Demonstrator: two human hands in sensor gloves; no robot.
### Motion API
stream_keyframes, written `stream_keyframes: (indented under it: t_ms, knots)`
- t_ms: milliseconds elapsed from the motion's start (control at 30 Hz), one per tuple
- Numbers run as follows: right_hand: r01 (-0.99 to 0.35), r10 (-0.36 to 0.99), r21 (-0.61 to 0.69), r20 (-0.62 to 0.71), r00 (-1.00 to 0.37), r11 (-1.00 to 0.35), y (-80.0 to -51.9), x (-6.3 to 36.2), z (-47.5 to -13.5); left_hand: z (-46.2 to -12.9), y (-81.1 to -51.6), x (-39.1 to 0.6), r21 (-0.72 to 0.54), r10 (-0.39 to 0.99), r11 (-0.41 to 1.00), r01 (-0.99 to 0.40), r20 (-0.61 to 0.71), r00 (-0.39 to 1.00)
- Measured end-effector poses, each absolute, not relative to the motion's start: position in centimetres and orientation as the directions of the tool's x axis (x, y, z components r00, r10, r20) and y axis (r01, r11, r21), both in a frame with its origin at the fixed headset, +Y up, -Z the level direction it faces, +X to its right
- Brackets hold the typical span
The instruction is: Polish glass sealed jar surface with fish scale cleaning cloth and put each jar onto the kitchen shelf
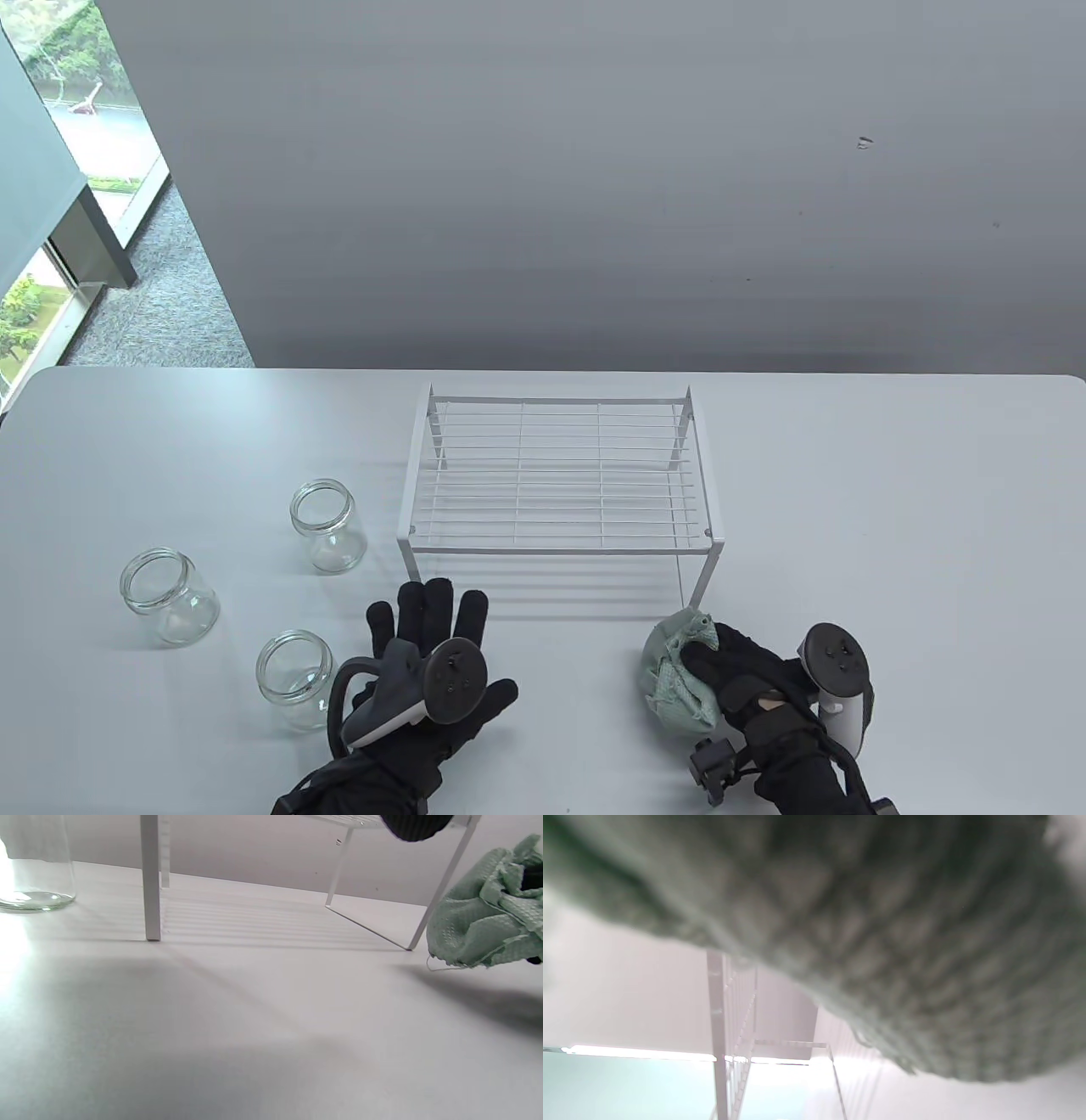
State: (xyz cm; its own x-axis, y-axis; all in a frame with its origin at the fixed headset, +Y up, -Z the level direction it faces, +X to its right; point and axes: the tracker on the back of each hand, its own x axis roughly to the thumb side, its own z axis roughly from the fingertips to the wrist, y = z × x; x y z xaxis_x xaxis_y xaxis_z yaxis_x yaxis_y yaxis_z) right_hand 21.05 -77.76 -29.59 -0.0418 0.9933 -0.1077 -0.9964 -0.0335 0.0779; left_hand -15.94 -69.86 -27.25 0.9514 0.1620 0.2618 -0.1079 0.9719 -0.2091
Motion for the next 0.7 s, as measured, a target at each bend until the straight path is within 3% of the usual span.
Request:
stream_keyframes:
  t_ms: [300,567,700]
  knots:
    - [-0.998,0.997,0.068,-0.080,0.014,0.019,-77.8,20.9,-29.5,-27.1,-65.9,-22.8,0.121,0.326,0.934,-0.335,0.087,0.941]
    - [-0.997,0.995,0.038,-0.074,0.063,0.066,-77.8,20.9,-29.4,-27.0,-65.2,-26.7,0.075,0.329,0.944,-0.322,-0.128,0.936]
    - [-0.997,0.996,0.039,-0.073,0.058,0.061,-77.7,20.8,-29.4,-27.5,-66.1,-27.6,-0.047,0.325,0.939,-0.339,-0.193,0.926]
